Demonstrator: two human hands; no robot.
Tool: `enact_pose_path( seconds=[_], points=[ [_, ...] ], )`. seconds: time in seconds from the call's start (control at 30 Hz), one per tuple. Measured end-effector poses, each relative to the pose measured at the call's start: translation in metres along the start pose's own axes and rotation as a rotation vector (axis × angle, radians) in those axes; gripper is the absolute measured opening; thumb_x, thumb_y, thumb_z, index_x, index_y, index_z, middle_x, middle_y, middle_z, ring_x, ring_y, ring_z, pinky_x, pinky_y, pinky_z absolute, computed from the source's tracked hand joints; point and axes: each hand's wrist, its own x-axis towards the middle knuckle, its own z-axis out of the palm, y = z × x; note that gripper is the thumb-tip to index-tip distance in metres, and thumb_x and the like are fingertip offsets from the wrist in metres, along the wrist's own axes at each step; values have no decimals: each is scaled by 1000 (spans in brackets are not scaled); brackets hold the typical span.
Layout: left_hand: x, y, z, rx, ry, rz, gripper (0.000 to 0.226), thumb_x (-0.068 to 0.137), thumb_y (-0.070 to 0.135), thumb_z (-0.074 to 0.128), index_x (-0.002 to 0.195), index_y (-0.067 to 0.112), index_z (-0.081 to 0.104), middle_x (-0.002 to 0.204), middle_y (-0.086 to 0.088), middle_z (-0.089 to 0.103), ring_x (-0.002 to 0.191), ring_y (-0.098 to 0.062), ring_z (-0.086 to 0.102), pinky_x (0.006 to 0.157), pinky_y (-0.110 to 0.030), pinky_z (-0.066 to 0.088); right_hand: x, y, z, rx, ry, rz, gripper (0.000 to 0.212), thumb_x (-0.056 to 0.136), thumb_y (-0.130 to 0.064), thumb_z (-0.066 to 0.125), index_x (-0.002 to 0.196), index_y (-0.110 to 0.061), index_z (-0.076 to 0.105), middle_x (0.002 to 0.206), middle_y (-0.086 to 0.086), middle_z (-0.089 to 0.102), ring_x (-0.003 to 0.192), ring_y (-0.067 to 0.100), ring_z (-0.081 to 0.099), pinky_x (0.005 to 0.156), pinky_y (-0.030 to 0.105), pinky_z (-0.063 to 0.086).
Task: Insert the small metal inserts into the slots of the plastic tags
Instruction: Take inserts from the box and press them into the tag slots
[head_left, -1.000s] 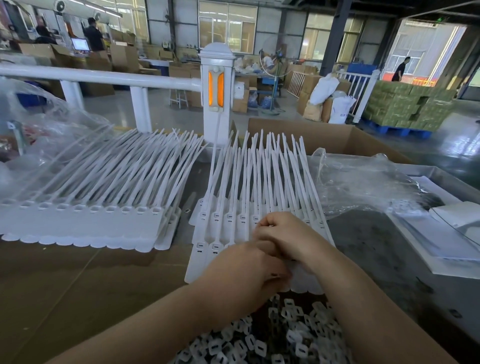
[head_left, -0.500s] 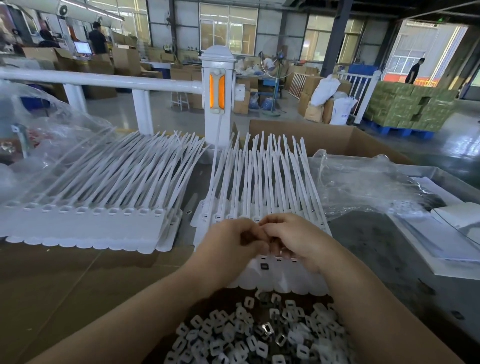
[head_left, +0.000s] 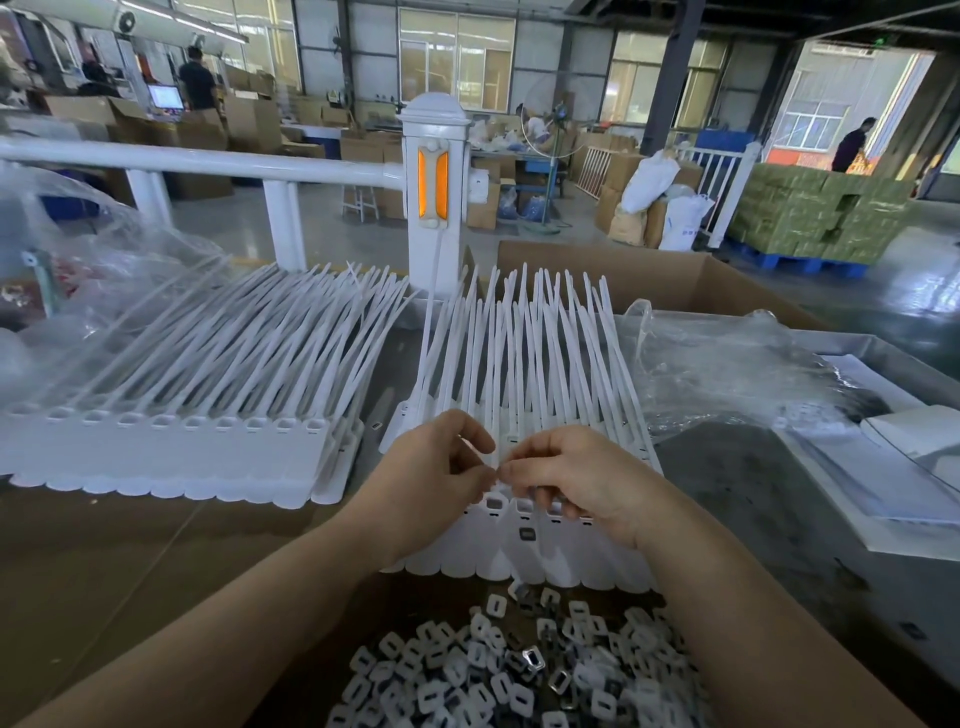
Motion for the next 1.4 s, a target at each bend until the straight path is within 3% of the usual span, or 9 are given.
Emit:
enact_pose_path(
  seconds=[0.27,0.43,0.5,0.67,0.87,1.0,1.17,1.3,1.4],
  points=[
    [0,-6,-1,86,71,16,22,89,16,69,92,34,57,76,9,68,70,4,63,56,-8,45,3,1,11,-232,117,-11,9,85,-28,73,82,-20,75,56,-14,61,46,-6,52,57,20,40],
    [-5,-13,-4,177,39,85,26,86,14,72,83,37,61,78,16,67,76,9,61,64,-5,45,6,0,18,-341,142,2,8,84,-29,73,79,-23,74,85,-10,71,80,3,65,64,23,45],
    [-5,-14,-4,222,25,117,30,84,14,73,79,40,61,77,16,66,77,8,61,66,-6,46,6,-1,19,-365,135,7,8,84,-28,74,79,-22,74,88,-11,71,84,5,66,67,24,48],
    [-4,-15,-7,331,-1,208,34,85,15,72,76,45,58,81,21,62,81,6,60,70,-8,47,4,-4,20,-455,139,7,12,85,-22,71,84,-11,75,77,-18,64,77,7,67,69,27,54],
    [-7,-15,-9,461,-23,371,17,90,18,67,99,30,74,90,18,60,76,0,60,75,-21,53,2,-7,23,-529,134,-10,14,84,-20,72,74,-27,64,80,-12,63,80,6,62,67,21,49],
    [-9,-11,-13,567,-87,486,24,94,19,60,111,29,73,99,12,64,85,-6,62,77,-26,52,2,-5,19,-408,141,14,5,85,-17,67,84,-22,68,83,-5,68,75,8,63,62,21,48],
    [-11,-7,-11,799,-158,597,25,100,24,44,117,27,63,105,8,57,91,-13,55,78,-32,49,4,-2,12,-210,158,65,10,94,-20,59,89,-21,68,60,-8,63,44,-2,53,43,14,40],
    [-11,0,-6,949,-231,665,23,91,12,52,111,22,56,101,3,52,79,-13,41,72,-35,50,5,-1,13,-174,165,64,10,95,-23,61,89,-19,68,56,-8,62,39,-2,50,38,13,37],
    [-11,0,-2,988,-221,699,33,86,11,56,118,20,55,109,1,53,83,-14,46,77,-33,46,5,-2,14,-145,165,64,11,96,-23,60,91,-17,68,57,-5,63,38,-1,51,38,13,37]
  ],
)
